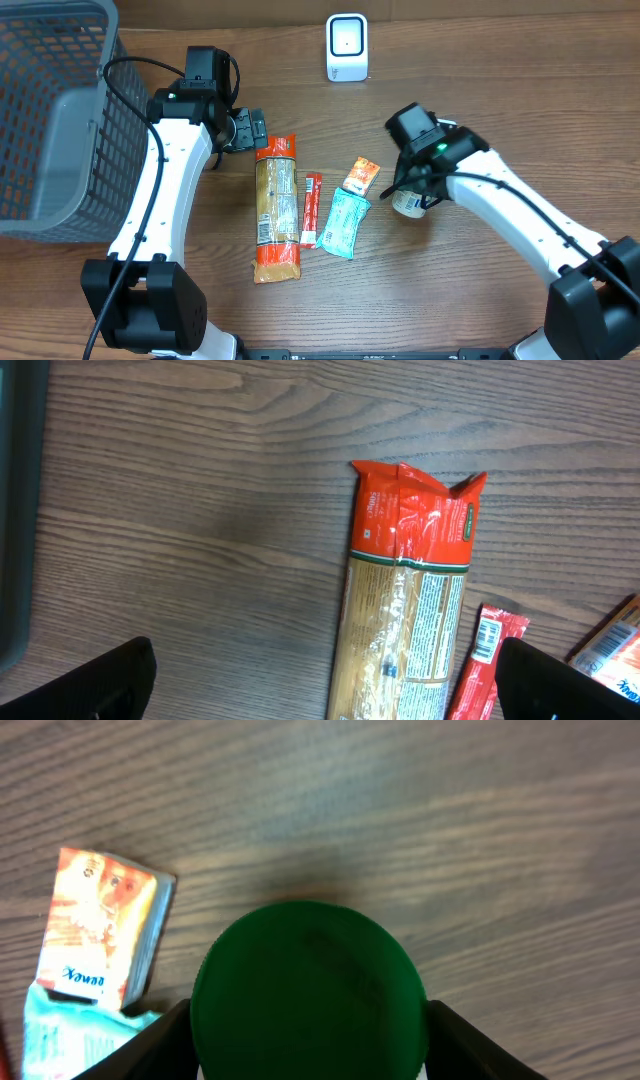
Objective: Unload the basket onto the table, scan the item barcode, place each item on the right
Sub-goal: 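Grasp the green-lidded jar from above with the right gripper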
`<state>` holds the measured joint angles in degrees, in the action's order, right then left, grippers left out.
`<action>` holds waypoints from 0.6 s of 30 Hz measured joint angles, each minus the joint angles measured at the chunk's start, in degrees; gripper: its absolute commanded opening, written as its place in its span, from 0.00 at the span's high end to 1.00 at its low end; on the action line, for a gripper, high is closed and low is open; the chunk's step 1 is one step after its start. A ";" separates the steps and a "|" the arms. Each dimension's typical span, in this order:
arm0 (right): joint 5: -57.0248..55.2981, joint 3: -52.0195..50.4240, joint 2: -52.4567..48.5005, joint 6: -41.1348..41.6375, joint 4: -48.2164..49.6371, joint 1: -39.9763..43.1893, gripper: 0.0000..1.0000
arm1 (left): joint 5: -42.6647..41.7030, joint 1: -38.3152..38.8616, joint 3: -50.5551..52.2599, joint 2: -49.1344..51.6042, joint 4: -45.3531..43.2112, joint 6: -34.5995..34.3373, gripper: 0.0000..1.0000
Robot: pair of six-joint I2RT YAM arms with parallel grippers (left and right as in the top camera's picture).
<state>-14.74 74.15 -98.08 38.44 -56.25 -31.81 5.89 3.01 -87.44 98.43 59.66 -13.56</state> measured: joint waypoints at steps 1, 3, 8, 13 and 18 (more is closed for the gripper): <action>-2.05 0.00 0.00 0.15 0.24 -1.14 0.42 | 0.00 0.00 0.00 0.00 -0.02 0.00 0.00; -6.73 0.00 0.00 1.07 0.55 -4.07 0.43 | 0.00 0.00 0.00 0.00 -0.02 0.00 0.00; -15.76 -0.22 0.00 5.44 2.21 -9.66 0.41 | 0.00 0.00 0.00 0.00 0.00 0.00 0.00; -19.63 -3.48 0.00 9.73 5.42 -10.21 0.40 | 0.00 0.00 0.00 0.00 -0.02 0.00 0.00; -22.23 -7.85 0.00 11.34 9.11 -10.19 0.35 | 0.02 0.00 0.00 0.00 0.00 0.00 0.00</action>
<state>-36.97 66.30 -98.08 49.78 -47.13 -42.00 5.91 3.01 -87.44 98.43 59.66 -13.56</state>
